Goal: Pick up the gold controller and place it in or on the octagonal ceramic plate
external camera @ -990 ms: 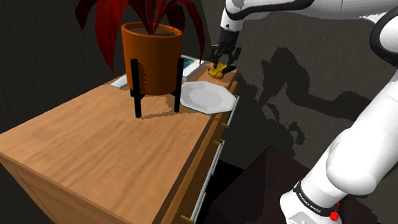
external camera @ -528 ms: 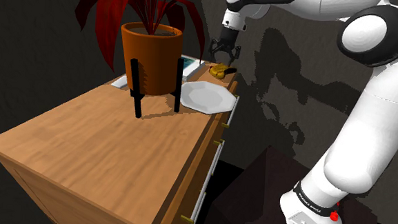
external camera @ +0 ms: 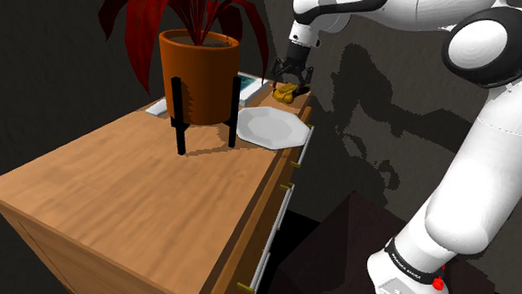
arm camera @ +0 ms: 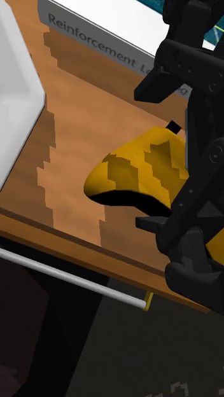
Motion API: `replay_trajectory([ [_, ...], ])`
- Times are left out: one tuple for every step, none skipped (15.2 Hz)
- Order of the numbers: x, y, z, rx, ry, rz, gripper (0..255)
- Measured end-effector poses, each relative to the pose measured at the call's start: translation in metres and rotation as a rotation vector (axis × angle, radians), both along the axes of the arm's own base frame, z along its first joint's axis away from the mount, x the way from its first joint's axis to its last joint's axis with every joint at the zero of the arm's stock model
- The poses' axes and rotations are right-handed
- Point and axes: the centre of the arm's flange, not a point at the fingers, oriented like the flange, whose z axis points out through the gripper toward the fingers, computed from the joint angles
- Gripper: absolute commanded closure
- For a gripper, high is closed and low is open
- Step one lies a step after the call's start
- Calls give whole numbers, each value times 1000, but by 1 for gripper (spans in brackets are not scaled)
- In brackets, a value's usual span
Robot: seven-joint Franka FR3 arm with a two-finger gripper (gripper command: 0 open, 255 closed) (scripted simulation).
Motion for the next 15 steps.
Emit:
replay_trajectory([
  [0,0,0,0,0,0,0],
  [0,0,0,0,0,0,0],
  [0,0,0,0,0,0,255],
  [0,-1,0,0,-1,-1,255],
  [0,1,2,0,-4,1,255],
  [0,1,4,0,-9,1,255],
  [0,1,5,0,-10,1,255],
  [-1,1,5,0,-10,1,255],
  [-1,1,5,0,-10,1,255],
  [-1,1,5,0,-10,1,255],
  [-1,1,5,0,-10,2,255],
  [-1,1,5,0,-10,2,255],
  [-1,1,5,0,-10,1,255],
  [0,1,7,0,-9,1,255],
  [0,1,10,0,-7,0,255],
])
